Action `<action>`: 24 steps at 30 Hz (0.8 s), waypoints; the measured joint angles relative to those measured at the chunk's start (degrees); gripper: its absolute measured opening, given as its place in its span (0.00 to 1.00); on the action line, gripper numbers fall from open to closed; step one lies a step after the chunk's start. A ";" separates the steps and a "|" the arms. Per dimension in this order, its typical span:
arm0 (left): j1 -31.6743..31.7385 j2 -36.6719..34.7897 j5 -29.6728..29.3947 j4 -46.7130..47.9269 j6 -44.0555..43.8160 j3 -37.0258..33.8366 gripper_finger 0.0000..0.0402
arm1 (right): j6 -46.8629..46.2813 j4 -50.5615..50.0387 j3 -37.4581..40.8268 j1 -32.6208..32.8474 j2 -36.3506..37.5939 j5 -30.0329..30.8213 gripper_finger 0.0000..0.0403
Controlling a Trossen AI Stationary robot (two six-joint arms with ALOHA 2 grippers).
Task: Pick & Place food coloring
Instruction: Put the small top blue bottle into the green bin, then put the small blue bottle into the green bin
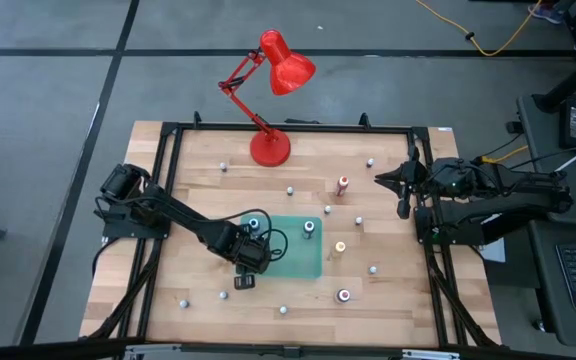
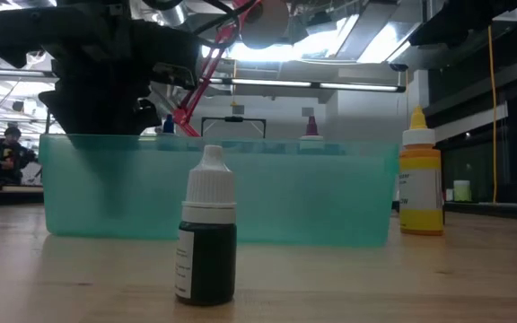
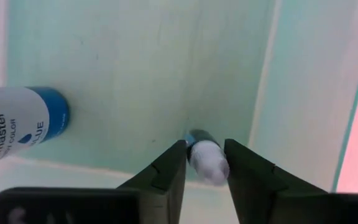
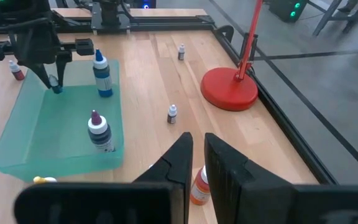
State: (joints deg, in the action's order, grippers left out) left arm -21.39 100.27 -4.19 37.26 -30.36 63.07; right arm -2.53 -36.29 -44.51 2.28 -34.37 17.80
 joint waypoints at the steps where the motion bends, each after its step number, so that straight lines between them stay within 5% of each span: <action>1: 0.00 0.00 0.00 0.00 -0.07 0.00 0.29 | -0.01 0.00 0.00 -0.02 0.00 0.00 0.11; 11: -0.08 -6.56 -0.15 1.63 -5.85 0.07 0.46 | -0.02 -0.01 0.00 -0.02 -0.01 0.00 0.11; 24: -12.46 -26.04 -4.40 15.84 -26.02 0.11 0.46 | -0.11 -0.02 0.00 -0.02 -0.02 0.01 0.11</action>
State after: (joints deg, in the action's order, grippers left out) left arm -33.85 74.22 -8.58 53.10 -56.37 63.18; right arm -2.63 -36.32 -44.51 2.26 -34.39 17.81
